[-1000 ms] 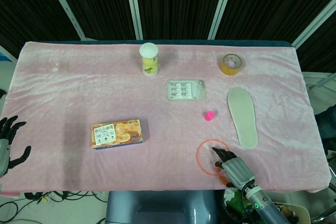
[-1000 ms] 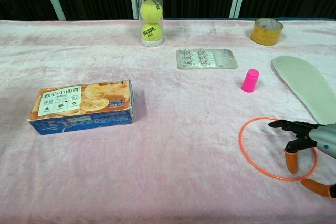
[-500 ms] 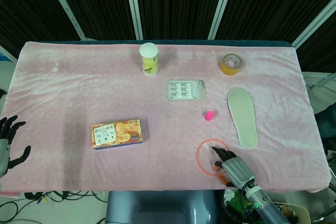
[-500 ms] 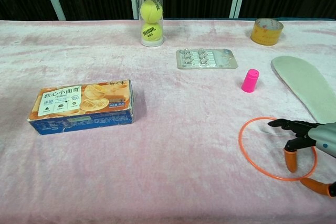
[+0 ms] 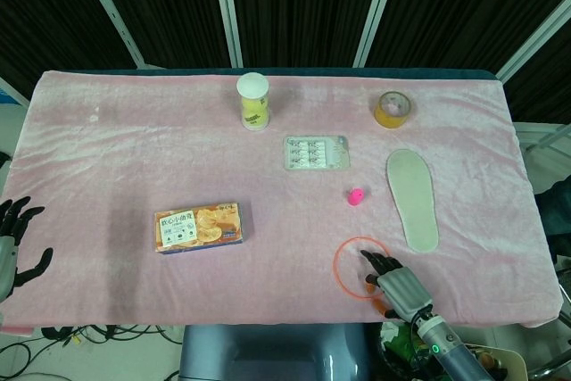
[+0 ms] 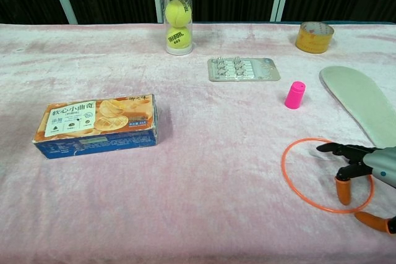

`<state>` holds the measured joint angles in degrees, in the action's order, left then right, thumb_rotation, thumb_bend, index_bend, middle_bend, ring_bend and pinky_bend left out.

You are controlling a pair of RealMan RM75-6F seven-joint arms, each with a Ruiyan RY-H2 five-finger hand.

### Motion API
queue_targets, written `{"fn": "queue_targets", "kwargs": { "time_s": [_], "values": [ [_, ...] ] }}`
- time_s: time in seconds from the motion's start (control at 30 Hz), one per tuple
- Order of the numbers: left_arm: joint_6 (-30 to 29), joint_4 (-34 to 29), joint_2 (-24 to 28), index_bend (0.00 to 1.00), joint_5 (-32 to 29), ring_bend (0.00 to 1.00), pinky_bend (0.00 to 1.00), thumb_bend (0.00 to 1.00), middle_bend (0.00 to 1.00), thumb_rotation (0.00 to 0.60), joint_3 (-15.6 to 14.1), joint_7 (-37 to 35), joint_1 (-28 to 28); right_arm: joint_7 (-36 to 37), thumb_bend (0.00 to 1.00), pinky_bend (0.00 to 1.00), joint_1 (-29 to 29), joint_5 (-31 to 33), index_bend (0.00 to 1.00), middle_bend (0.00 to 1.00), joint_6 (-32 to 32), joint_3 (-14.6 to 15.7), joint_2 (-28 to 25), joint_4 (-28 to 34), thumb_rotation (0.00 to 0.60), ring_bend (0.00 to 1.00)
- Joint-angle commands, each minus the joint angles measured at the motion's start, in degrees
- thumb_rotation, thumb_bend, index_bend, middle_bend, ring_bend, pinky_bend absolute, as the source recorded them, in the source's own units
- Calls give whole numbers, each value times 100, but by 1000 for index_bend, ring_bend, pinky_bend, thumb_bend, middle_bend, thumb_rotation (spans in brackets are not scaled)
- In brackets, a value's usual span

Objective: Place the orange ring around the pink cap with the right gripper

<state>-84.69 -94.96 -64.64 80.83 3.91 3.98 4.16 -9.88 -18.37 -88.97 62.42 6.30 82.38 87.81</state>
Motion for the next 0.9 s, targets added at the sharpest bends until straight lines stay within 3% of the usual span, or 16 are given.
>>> {"fn": "queue_targets", "kwargs": {
  "time_s": [0.03,0.9],
  "values": [
    [-1,1,0,188,-2,0,0,333,73,600,1,-3,-1,7,318,160,0,-1,524,0,-1,2,3,-5,600,67],
    [17,-7,1,188,-17,0,0,333,73,600,4,8,6,52,346,160,-5,-1,571,0,-14,11,27,-25,600,67]
  ]
}}
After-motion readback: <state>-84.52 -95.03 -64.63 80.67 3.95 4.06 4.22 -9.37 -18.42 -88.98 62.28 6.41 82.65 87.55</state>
